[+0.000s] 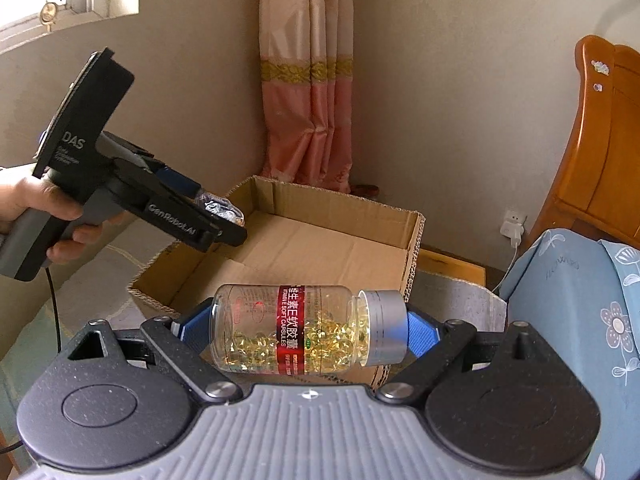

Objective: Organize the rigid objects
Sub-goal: 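Carry both items over the cardboard box and open both tools to drop them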

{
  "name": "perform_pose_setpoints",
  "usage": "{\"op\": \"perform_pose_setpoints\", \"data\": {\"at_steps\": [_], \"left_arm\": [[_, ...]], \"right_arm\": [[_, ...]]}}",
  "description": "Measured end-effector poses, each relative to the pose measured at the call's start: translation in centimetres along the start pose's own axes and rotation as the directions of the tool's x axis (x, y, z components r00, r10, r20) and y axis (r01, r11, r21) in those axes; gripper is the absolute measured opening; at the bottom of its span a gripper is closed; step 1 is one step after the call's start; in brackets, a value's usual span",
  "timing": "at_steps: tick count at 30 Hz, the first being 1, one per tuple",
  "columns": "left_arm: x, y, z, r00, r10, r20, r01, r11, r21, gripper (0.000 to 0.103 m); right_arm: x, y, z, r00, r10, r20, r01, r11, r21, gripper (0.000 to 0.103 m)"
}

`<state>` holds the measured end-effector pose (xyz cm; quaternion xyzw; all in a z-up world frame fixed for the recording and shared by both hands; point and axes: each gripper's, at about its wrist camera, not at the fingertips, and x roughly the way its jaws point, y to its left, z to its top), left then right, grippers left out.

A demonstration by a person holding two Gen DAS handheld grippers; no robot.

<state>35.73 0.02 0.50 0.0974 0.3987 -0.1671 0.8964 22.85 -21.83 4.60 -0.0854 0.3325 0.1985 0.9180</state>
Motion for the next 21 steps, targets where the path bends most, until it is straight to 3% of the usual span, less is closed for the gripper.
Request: {"op": "perform_pose_setpoints", "data": {"at_steps": [7, 11, 21], "left_arm": [[-0.7, 1.0, -0.9, 1.0, 0.006, 0.021, -0.005, 1.0, -0.024, 0.093], [-2.6, 1.3, -2.0, 0.999, 0.02, 0.033, -0.019, 1.0, -0.025, 0.098], [-6.7, 2.7, -5.2, 0.998, 0.039, 0.058, -0.036, 0.998, -0.046, 0.1]], "right_arm": [[2.6, -0.9, 0.9, 1.0, -0.003, -0.021, 0.003, 1.0, 0.017, 0.096], [3.9, -1.2, 1.6, 1.0, -0.004, -0.031, 0.005, 1.0, 0.027, 0.096], [8.8, -2.2, 4.0, 0.997, -0.024, -0.079, 0.028, 0.998, 0.05, 0.096]]}}
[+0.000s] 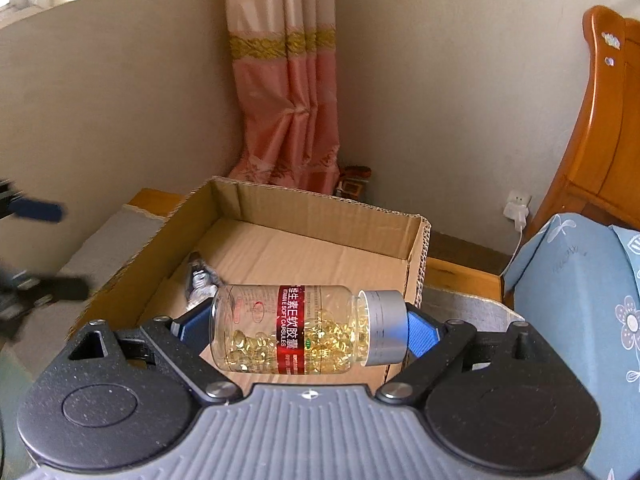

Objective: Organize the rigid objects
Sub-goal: 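Carry both items over the cardboard box and open both tools to drop them, then return both tools to the bed and approach the grey dog toy and red train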

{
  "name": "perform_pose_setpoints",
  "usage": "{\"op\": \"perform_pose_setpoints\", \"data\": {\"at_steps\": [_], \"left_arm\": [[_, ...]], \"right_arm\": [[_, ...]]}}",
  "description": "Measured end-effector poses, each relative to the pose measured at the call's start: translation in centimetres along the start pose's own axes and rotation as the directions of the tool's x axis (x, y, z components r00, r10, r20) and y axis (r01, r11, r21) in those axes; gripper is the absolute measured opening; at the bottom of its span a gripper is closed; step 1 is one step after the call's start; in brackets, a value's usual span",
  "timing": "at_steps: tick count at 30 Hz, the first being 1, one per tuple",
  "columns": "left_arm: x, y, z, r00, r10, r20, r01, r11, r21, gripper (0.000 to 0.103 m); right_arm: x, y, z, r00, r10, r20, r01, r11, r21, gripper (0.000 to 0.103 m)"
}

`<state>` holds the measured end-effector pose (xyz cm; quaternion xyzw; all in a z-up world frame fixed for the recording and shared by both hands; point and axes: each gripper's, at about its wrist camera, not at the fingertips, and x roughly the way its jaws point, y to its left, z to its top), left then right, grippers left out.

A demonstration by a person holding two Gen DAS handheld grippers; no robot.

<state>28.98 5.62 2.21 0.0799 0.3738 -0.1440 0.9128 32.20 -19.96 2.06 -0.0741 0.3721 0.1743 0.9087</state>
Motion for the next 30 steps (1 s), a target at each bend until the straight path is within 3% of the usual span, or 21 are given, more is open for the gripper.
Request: {"op": "perform_pose_setpoints", "data": {"at_steps": [4, 6, 9, 22, 30], "left_arm": [[-0.6, 0.3, -1.3, 1.0, -0.013, -0.005, 0.013, 1.0, -0.02, 0.1], [-0.9, 0.3, -1.8, 1.0, -0.01, -0.003, 0.01, 1.0, -0.017, 0.1], [-1.4, 0.0, -2.7, 1.0, -0.014, 0.002, 0.014, 1.0, -0.011, 0.1], [-5.5, -1.8, -4.9, 0.999, -0.015, 0.039, 0.014, 1.0, 0.021, 0.1], [-8.3, -3.4, -7.6, 0.997, -0.015, 0.079, 0.013, 1.0, 0.016, 0.101]], "right_arm": [[1.9, -0.3, 0.9, 0.999, -0.041, 0.002, 0.04, 0.999, 0.017, 0.096], [2.5, -0.4, 1.1, 0.998, -0.058, 0.006, 0.058, 0.998, 0.024, 0.103], [2.1, -0.5, 1.0, 0.998, -0.066, 0.017, 0.066, 0.997, 0.027, 0.103], [-5.9, 2.4, -0.8, 0.997, -0.01, 0.081, 0.011, 1.0, -0.007, 0.103], [-10.9, 5.4, -4.7, 0.993, 0.037, 0.11, -0.031, 0.998, -0.058, 0.103]]}}
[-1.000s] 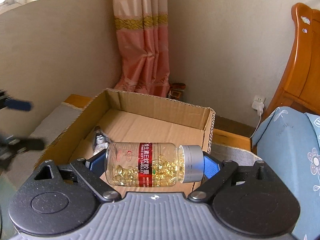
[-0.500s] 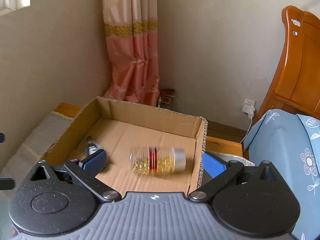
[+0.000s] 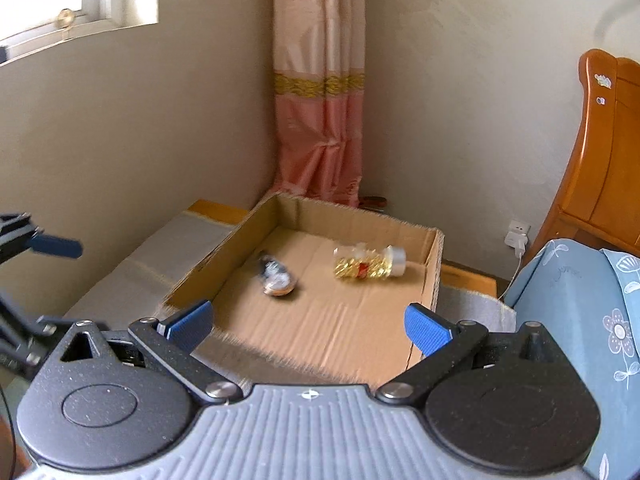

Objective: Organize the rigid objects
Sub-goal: 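Return both tools to the bed and approach the grey dog toy and red train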

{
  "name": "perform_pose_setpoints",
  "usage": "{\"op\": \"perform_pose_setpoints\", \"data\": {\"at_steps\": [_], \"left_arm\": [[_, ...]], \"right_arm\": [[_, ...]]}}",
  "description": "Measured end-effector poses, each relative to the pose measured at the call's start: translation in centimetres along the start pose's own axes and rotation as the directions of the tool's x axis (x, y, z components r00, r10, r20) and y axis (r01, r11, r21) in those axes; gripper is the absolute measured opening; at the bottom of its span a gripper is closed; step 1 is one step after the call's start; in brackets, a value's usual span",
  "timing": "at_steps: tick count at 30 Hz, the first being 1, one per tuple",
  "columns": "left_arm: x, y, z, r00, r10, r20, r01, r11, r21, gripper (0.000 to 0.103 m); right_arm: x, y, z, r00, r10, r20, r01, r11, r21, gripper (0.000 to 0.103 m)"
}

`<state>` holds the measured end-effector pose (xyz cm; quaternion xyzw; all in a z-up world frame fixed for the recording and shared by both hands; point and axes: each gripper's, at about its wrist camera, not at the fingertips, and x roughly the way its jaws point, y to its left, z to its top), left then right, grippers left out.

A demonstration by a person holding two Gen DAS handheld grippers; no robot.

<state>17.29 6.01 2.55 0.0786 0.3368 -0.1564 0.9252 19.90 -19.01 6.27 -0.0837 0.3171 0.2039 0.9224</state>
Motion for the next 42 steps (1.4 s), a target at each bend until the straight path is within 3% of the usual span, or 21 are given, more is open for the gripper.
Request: {"op": "perform_pose_setpoints", "data": {"at_steps": [12, 22, 33, 42], "left_arm": [[-1.0, -1.9, -5.7, 0.999, 0.041, 0.008, -0.041, 0.999, -0.011, 0.102], [-0.5, -3.3, -10.0, 0.998, 0.048, -0.043, -0.051, 0.996, -0.076, 0.102], [-0.4, -8.2, -11.3, 0.992, -0.121, -0.047, 0.119, 0.991, -0.054, 0.102], [2.2, -10.3, -11.5, 0.985, -0.148, -0.083, 0.146, 0.989, -0.024, 0.102]], "right_arm": [[-4.5, 2.8, -9.9, 0.999, -0.016, 0.033, 0.014, 0.998, 0.068, 0.103], [-5.3, 4.0, -17.4, 0.994, -0.108, -0.015, 0.109, 0.986, 0.125, 0.103], [-5.1, 1.7, -22.6, 0.968, -0.226, -0.113, 0.243, 0.954, 0.174, 0.103], [-5.0, 0.1, -24.3, 0.965, -0.223, -0.138, 0.247, 0.951, 0.187, 0.103]]}}
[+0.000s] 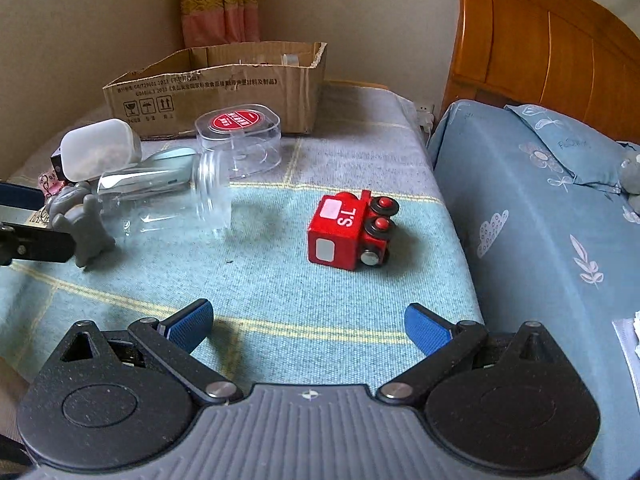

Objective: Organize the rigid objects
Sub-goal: 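Return both tools to the bed and approach the grey dog toy and red train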

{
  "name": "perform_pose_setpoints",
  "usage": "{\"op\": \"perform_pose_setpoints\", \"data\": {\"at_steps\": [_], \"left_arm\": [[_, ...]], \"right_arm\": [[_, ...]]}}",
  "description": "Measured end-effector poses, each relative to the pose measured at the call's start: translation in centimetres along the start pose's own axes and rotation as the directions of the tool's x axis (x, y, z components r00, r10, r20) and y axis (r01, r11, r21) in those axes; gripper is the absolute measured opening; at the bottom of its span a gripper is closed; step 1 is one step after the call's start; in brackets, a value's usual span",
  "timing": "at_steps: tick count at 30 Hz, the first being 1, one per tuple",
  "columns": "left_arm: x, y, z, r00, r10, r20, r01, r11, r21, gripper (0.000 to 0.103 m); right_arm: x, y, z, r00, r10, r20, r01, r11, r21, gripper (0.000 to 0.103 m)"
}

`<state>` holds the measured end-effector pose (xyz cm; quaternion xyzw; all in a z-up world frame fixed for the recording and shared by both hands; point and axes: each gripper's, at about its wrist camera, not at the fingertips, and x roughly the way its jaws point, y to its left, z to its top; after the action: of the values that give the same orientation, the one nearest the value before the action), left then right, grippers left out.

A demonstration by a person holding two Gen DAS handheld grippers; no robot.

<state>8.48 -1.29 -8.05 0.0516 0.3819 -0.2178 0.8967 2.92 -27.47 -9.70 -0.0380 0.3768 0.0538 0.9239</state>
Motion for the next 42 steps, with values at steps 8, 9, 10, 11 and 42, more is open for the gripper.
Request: {"op": "perform_pose_setpoints", "data": {"at_steps": [8, 9, 10, 11, 42], "left_arm": [[1.7, 0.2, 0.3, 1.0, 0.006, -0.03, -0.006, 1.0, -0.012, 0.099], [1.9, 0.3, 0.3, 0.999, 0.01, -0.035, -0.01, 1.0, -0.011, 0.099], [2.0, 0.3, 0.3, 0.999, 0.011, -0.04, -0.011, 1.0, -0.013, 0.099], [2.2, 0.5, 0.3, 0.999, 0.004, -0.043, -0.005, 1.0, -0.023, 0.099], [0.7, 1.4, -0.7, 0.999, -0.028, -0.03, 0.027, 0.999, -0.025, 0.071]], "right_arm": [[0.2, -0.3, -0.1, 0.999, 0.024, 0.026, -0.024, 1.0, -0.013, 0.103], [0.2, -0.3, -0.1, 0.999, 0.026, 0.029, -0.025, 1.0, -0.015, 0.103], [0.2, -0.3, -0.2, 0.999, 0.028, 0.033, -0.027, 0.999, -0.017, 0.103], [0.2, -0.4, -0.2, 0.999, 0.029, 0.036, -0.029, 0.999, -0.018, 0.103], [4.0, -1.2, 3.7, 1.0, 0.006, 0.011, -0.006, 1.0, 0.004, 0.092]]}}
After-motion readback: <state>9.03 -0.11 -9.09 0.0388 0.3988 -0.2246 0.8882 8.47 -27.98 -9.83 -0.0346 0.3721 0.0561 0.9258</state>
